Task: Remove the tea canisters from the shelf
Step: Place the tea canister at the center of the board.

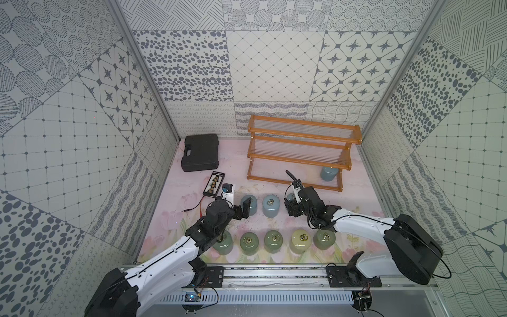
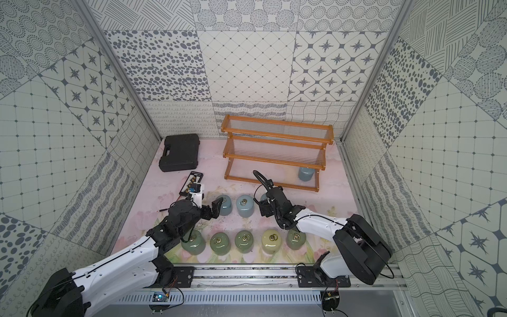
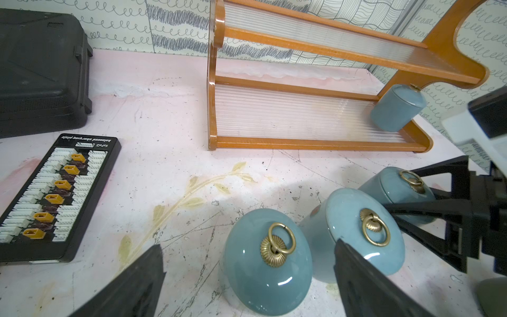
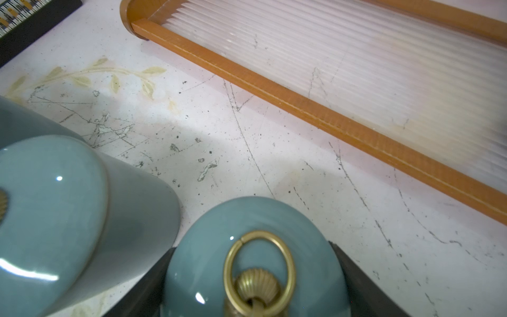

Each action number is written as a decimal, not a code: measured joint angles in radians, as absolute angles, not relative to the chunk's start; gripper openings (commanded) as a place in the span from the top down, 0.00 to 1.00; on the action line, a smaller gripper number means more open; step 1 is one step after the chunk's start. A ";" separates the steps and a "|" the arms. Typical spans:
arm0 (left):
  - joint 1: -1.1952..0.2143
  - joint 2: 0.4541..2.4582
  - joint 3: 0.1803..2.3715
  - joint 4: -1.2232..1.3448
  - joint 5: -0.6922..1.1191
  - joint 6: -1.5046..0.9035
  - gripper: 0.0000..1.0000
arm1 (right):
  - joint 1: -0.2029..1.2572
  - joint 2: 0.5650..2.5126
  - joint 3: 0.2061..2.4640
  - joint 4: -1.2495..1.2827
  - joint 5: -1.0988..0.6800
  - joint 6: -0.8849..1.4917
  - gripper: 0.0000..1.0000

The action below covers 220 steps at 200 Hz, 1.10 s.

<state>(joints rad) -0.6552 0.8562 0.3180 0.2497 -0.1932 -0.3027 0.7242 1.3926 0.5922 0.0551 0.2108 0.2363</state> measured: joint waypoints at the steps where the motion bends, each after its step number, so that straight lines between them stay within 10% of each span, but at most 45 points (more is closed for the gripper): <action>1: -0.655 0.856 0.318 0.250 -0.193 -0.303 0.00 | 0.725 1.393 0.592 0.055 0.211 0.236 0.26; 220: -0.655 0.857 0.318 0.250 -0.198 -0.302 0.00 | 0.725 1.348 0.593 0.074 0.233 0.236 0.00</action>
